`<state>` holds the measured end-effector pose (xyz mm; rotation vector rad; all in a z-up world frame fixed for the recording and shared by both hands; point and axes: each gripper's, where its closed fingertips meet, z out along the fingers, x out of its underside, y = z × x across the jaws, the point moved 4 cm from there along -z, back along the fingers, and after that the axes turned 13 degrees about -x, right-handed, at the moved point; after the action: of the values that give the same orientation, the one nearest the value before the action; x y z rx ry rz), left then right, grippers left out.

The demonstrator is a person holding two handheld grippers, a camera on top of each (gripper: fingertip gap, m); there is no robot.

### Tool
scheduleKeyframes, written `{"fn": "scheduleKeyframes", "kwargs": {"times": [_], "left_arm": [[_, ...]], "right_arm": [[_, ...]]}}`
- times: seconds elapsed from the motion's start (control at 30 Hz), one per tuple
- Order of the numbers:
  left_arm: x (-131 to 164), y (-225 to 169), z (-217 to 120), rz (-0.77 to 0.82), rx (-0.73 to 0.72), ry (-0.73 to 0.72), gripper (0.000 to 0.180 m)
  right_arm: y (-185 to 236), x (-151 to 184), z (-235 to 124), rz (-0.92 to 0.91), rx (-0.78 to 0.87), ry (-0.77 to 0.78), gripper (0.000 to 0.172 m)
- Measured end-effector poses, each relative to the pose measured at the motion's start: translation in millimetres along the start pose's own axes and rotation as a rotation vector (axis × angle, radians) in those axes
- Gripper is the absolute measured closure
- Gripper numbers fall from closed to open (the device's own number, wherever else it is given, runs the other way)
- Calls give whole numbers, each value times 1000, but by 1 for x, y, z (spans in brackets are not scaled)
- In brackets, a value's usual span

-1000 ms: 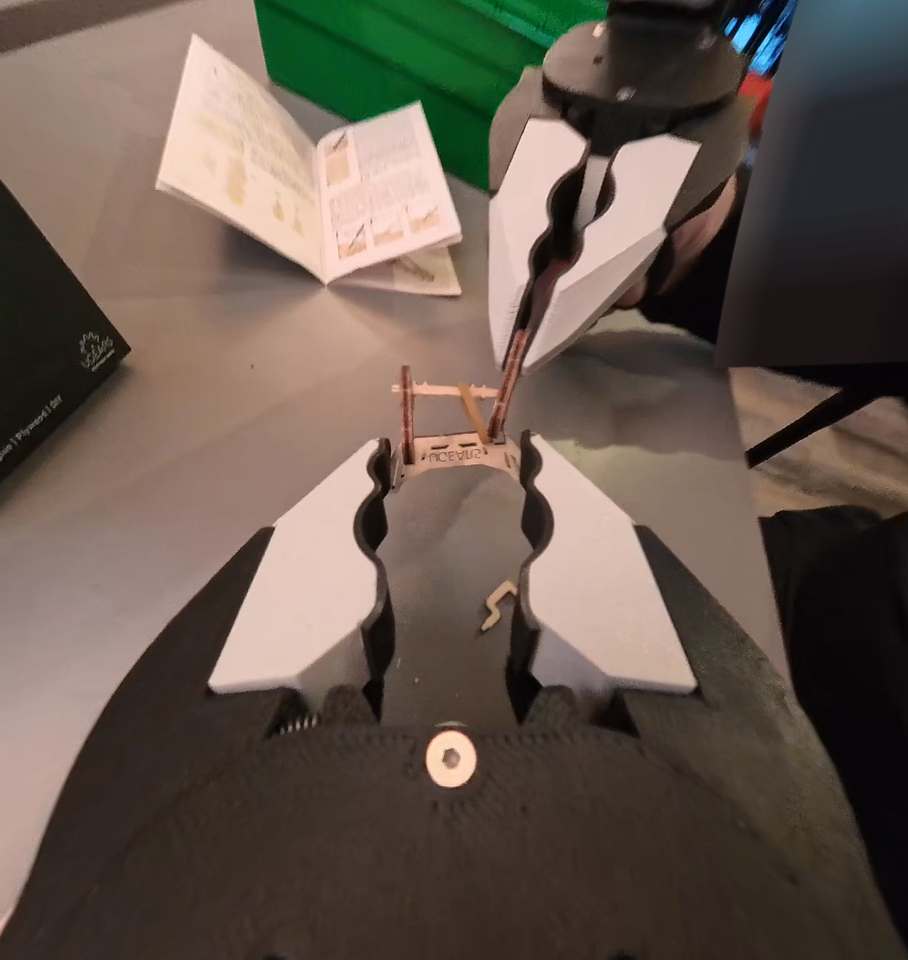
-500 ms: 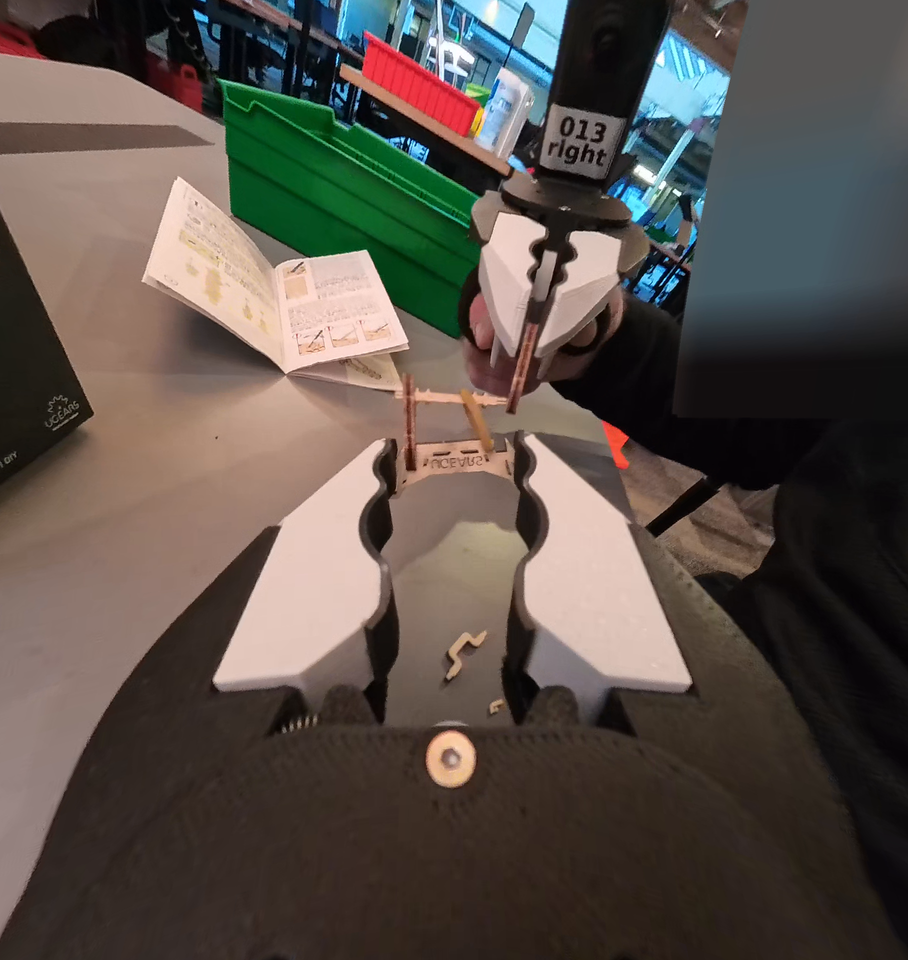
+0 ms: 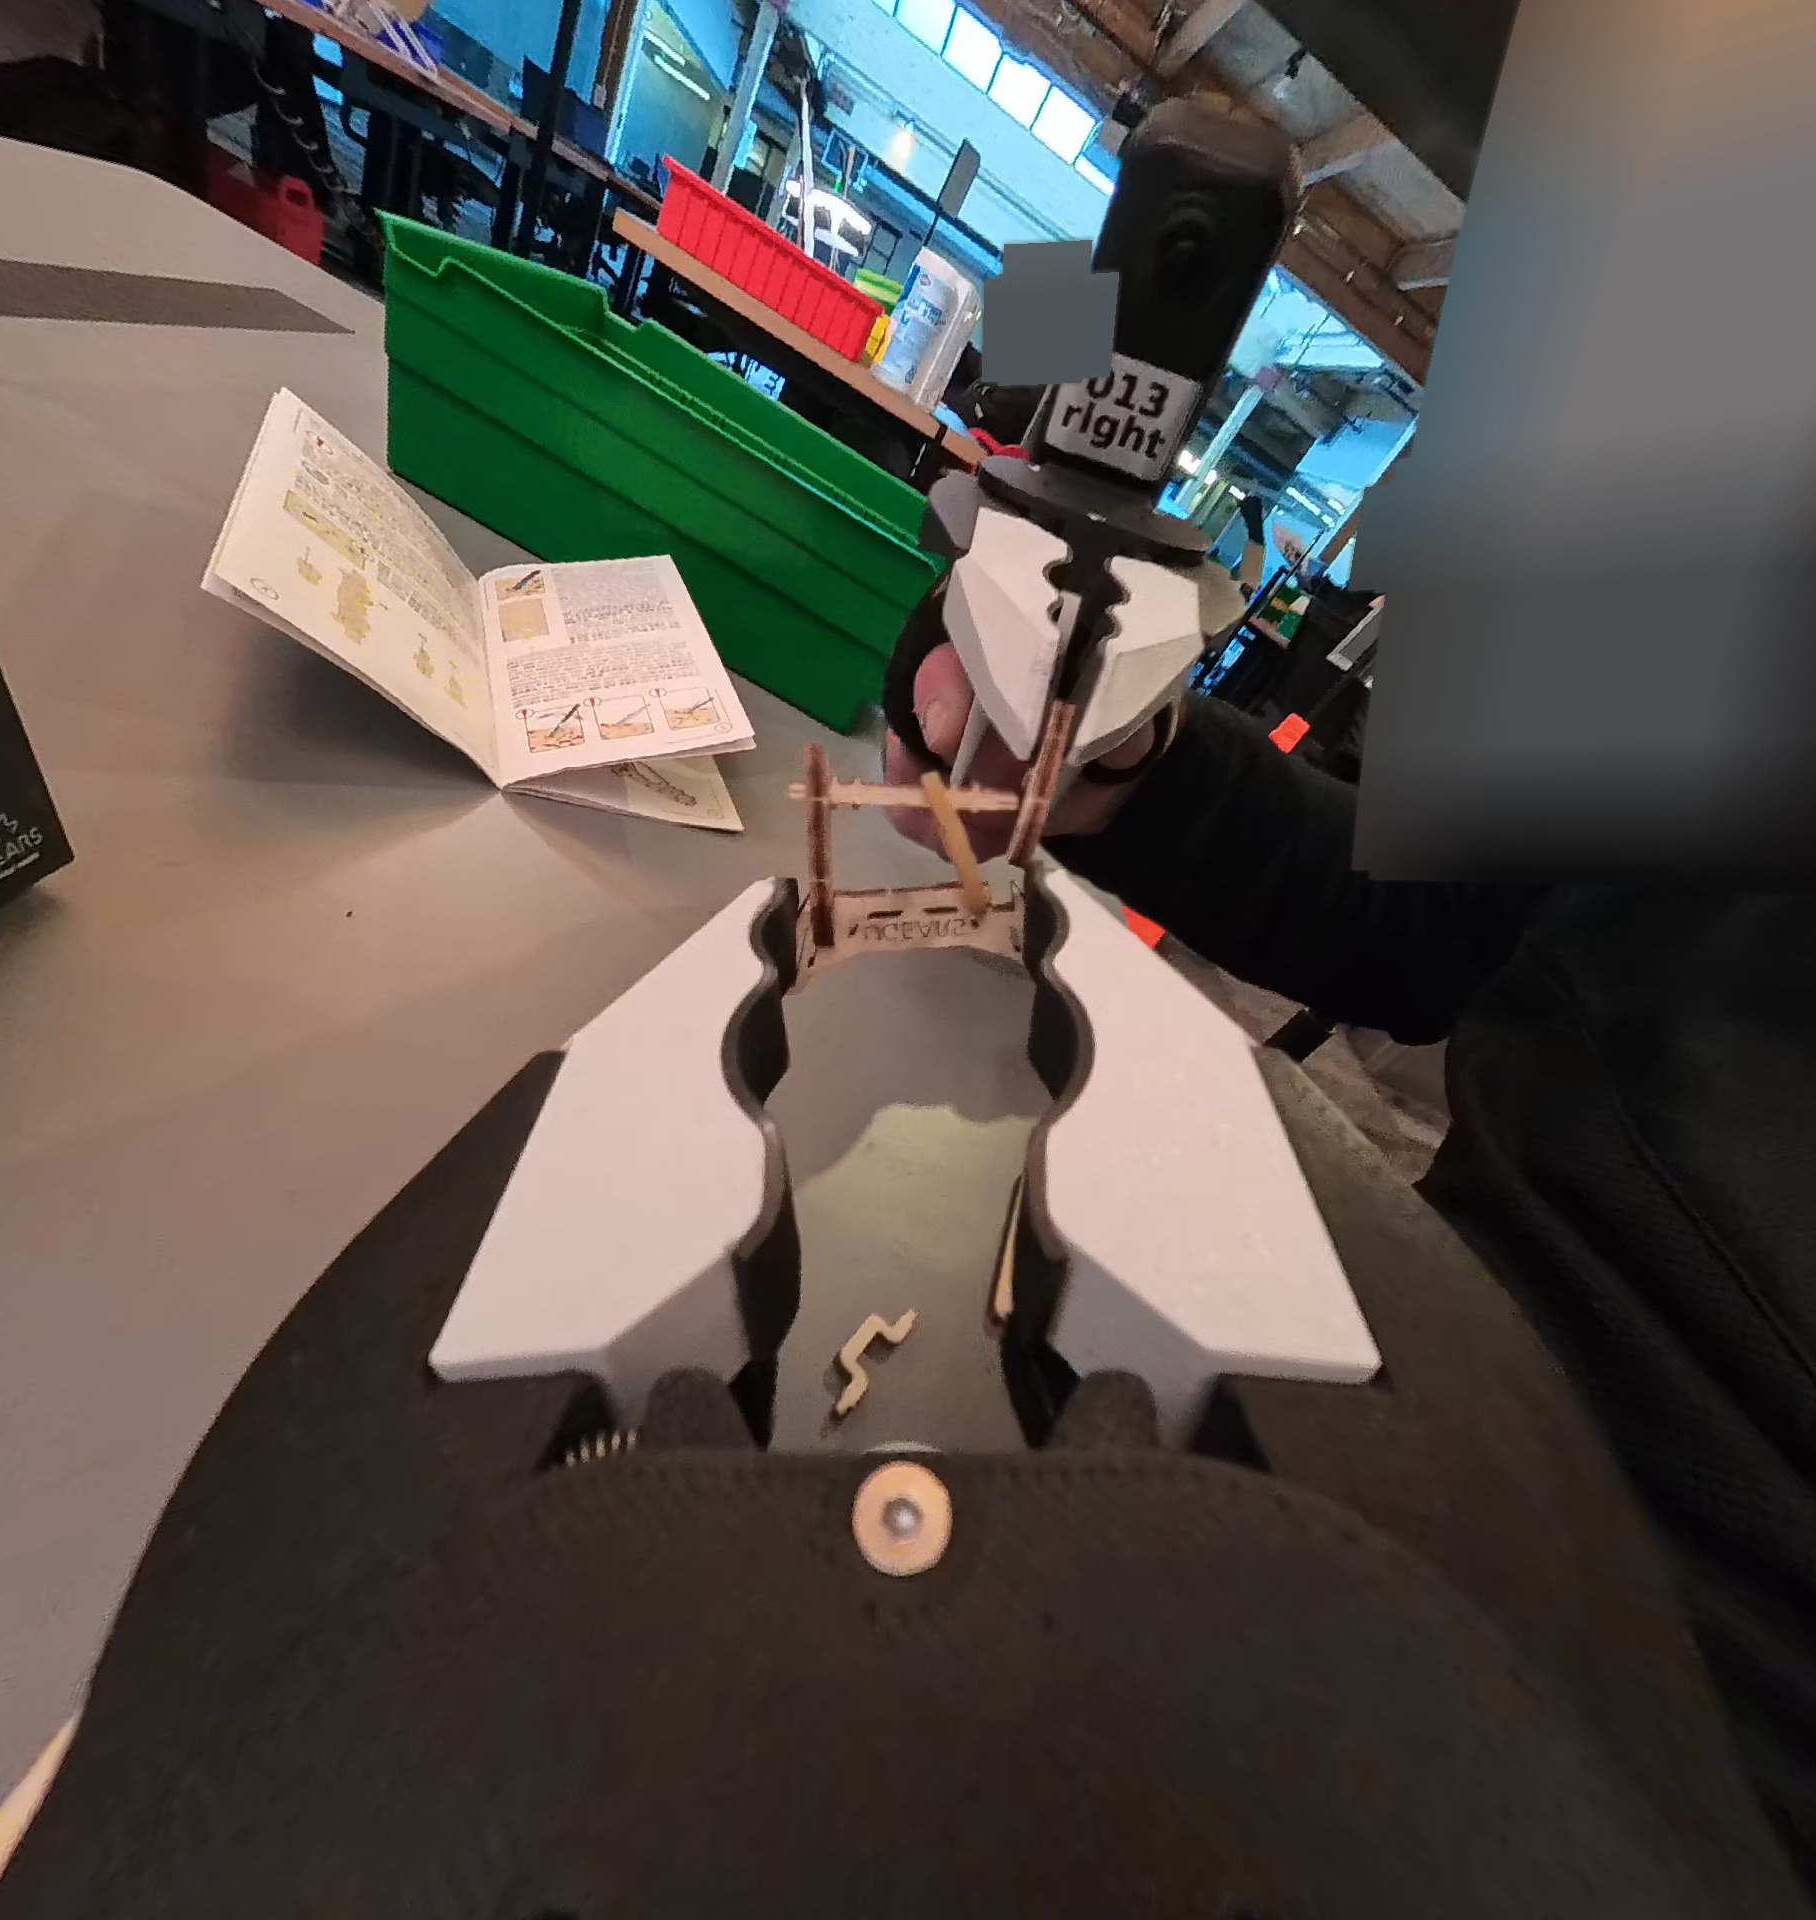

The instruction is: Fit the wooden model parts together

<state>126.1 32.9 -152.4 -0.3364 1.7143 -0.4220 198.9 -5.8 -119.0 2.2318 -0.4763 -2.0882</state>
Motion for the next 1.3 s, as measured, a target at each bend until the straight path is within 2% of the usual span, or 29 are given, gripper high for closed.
{"fn": "scheduleKeyframes", "kwargs": {"times": [0.17,0.37,0.47,0.67,0.83,0.93,1.07,1.13,1.3], "left_arm": [[-3,0,-1,-8,9,-19,139],[-2,4,-1,9,-17,-8,139],[0,6,0,22,-41,12,139],[6,11,0,69,-99,63,139],[6,11,0,68,-103,60,139],[5,13,-2,52,-100,45,139],[3,17,-7,48,-117,24,139],[1,19,-9,43,-134,10,139],[-7,23,-13,58,-196,-45,139]], "right_arm": [[-2,2,-1,8,7,-15,171],[-1,13,-5,64,-9,71,171],[-9,34,-6,152,25,259,171],[-7,69,4,297,-72,553,171],[-20,88,13,285,-54,728,167],[-28,85,14,244,31,756,147],[-26,76,3,286,241,728,145],[-14,78,8,353,309,686,149],[1,91,27,413,521,625,145]]}}
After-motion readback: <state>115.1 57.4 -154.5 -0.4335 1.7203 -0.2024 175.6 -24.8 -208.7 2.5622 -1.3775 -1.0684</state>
